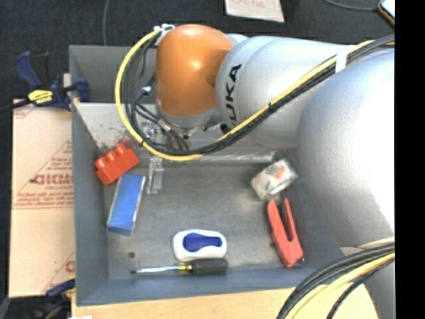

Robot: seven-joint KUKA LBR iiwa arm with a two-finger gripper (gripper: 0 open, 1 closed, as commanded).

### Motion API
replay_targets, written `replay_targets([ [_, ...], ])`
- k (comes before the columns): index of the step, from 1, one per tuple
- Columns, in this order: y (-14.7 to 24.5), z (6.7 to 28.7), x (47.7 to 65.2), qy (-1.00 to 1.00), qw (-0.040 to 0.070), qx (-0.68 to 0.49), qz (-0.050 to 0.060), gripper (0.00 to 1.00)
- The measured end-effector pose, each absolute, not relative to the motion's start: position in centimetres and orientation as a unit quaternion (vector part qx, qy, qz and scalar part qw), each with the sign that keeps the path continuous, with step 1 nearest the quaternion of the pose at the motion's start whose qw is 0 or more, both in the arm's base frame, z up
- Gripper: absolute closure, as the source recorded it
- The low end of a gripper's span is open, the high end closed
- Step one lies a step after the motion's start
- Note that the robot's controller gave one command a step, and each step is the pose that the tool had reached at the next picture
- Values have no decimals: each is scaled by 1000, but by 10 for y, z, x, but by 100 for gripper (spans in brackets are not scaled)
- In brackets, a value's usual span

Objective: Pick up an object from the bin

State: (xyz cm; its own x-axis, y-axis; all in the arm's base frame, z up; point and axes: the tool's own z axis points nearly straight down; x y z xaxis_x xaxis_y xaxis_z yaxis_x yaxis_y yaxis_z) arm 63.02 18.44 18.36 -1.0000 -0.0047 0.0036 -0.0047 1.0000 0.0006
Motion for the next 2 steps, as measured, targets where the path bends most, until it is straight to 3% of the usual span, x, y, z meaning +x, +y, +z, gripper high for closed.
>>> replay_targets([
  [1,183,189,632,-1000,-2,0,-1,0],
  [2,211,85,613,-982,-2,190,0,0],
])
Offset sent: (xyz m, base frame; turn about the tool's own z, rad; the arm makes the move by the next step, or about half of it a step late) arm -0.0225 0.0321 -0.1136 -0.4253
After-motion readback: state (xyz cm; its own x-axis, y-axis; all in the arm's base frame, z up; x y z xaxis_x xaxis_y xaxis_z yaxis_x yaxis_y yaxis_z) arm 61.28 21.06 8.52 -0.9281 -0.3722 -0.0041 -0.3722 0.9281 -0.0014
